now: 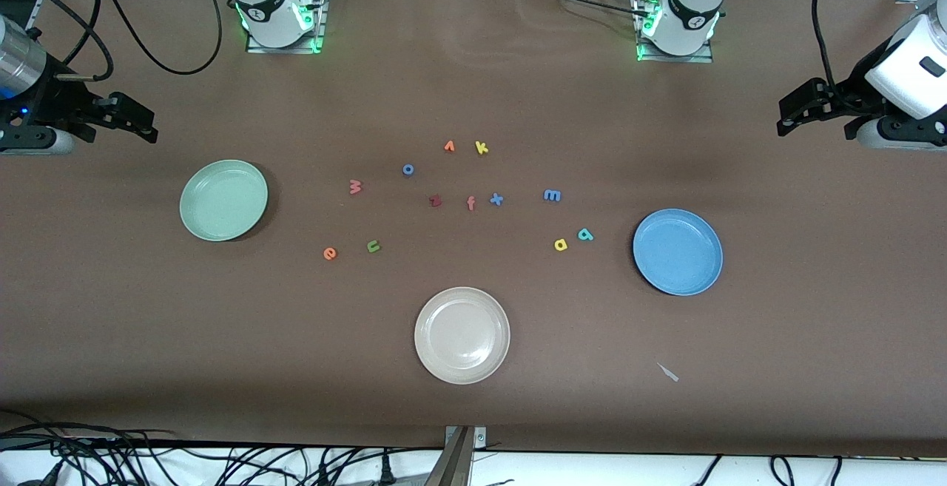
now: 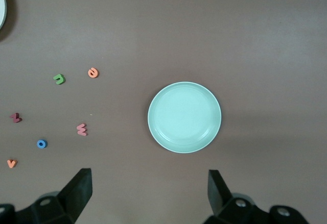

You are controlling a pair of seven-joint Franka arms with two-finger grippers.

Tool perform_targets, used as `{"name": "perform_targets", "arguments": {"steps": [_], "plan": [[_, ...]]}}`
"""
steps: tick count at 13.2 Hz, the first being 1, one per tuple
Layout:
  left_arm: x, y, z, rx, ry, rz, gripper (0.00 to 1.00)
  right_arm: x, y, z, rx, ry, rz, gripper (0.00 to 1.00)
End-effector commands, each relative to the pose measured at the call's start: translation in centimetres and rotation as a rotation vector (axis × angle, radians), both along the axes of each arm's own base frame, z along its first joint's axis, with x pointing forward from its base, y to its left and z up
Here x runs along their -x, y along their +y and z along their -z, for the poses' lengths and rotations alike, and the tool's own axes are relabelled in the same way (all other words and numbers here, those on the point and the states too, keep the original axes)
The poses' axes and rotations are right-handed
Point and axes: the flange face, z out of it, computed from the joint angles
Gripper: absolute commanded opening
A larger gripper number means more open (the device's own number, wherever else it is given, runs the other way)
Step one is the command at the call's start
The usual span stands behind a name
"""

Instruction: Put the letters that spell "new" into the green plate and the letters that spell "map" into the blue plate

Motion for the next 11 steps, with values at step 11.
{"name": "perform_targets", "arguments": {"steps": [11], "plan": [[0.08, 0.09, -0.62, -0.029, 0.015, 0.019, 1.00, 0.08, -0.11, 0.27, -0.018, 0.008, 0.011, 1.00]]}}
